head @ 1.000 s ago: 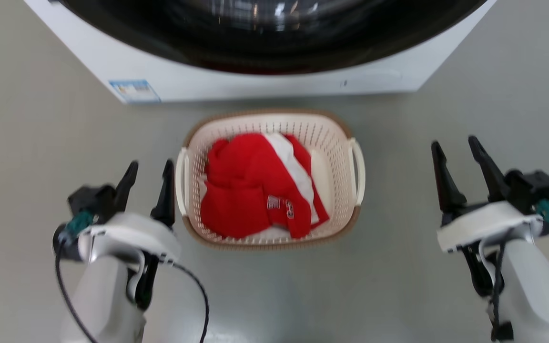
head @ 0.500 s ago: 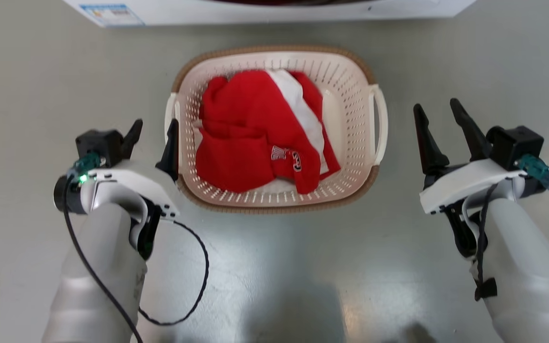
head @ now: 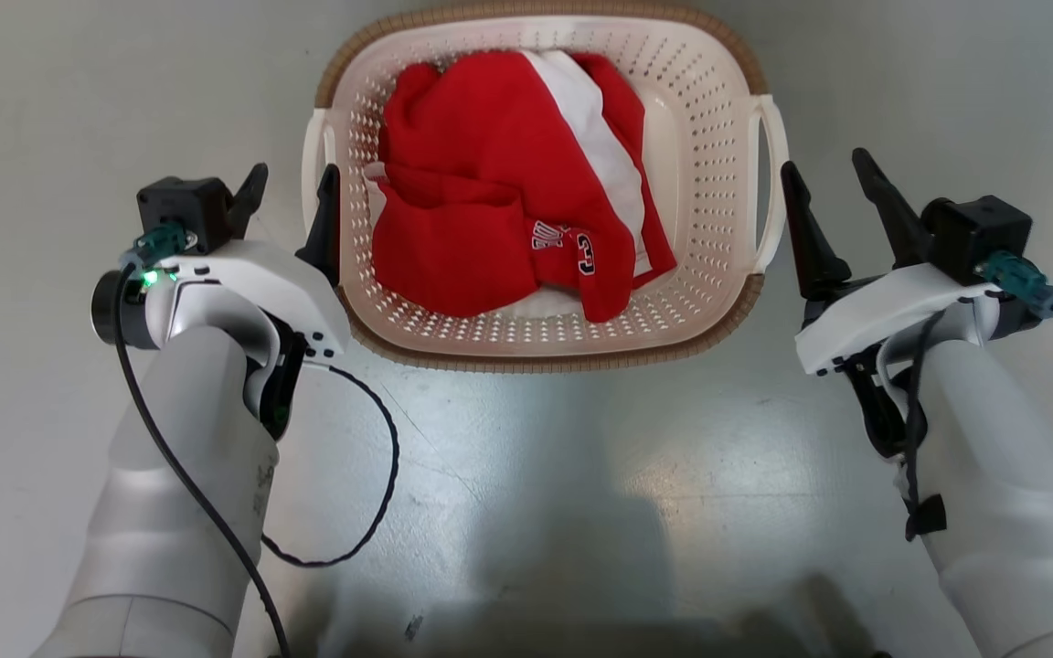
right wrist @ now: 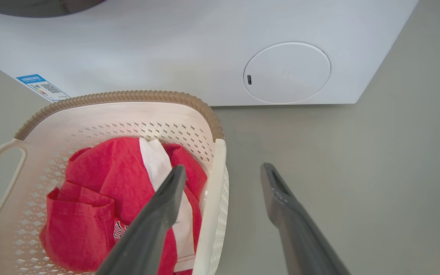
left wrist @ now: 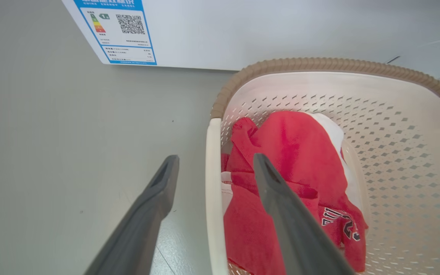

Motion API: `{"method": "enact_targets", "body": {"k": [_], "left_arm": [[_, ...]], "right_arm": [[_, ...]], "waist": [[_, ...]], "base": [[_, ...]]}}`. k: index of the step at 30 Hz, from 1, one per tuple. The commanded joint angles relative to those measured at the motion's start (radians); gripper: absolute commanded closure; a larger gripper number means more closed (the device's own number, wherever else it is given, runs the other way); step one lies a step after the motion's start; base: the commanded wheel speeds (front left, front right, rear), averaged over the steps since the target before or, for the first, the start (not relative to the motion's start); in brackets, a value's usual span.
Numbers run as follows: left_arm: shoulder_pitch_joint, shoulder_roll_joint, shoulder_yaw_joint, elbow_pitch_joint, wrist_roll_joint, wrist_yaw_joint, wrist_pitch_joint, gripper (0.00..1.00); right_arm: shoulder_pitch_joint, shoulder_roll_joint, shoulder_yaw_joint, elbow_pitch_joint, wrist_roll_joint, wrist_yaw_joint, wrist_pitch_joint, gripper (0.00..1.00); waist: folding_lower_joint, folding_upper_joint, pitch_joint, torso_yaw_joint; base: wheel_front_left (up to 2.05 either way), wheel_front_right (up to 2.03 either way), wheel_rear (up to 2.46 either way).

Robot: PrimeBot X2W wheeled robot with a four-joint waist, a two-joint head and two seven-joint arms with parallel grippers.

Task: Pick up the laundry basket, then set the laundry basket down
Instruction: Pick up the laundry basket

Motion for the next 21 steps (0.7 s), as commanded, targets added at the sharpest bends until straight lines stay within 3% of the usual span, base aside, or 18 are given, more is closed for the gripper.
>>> {"method": "enact_targets", "body": {"k": [1,21], "left_arm": [[-0.007,0.033,0.018,-0.002,0.021,-0.002,-0.005,0.00],[-0.088,0.049,-0.034,0.091,0.068,0.001,-0.005,0.00]], "right_arm": [[0.002,0.013,0.036,0.000,0.008,0.006,-0.014,0.00],[-0.075,0.055,0.108,0.070,0.022,0.006,-0.014,0.00]], "waist": [[-0.0001,0.0000,0.023,-0.002],[-0.0001,0.0000,0.096,-0.018]], "base": [[0.00,0.00,0.00],[0.00,0.00,0.00]]}}
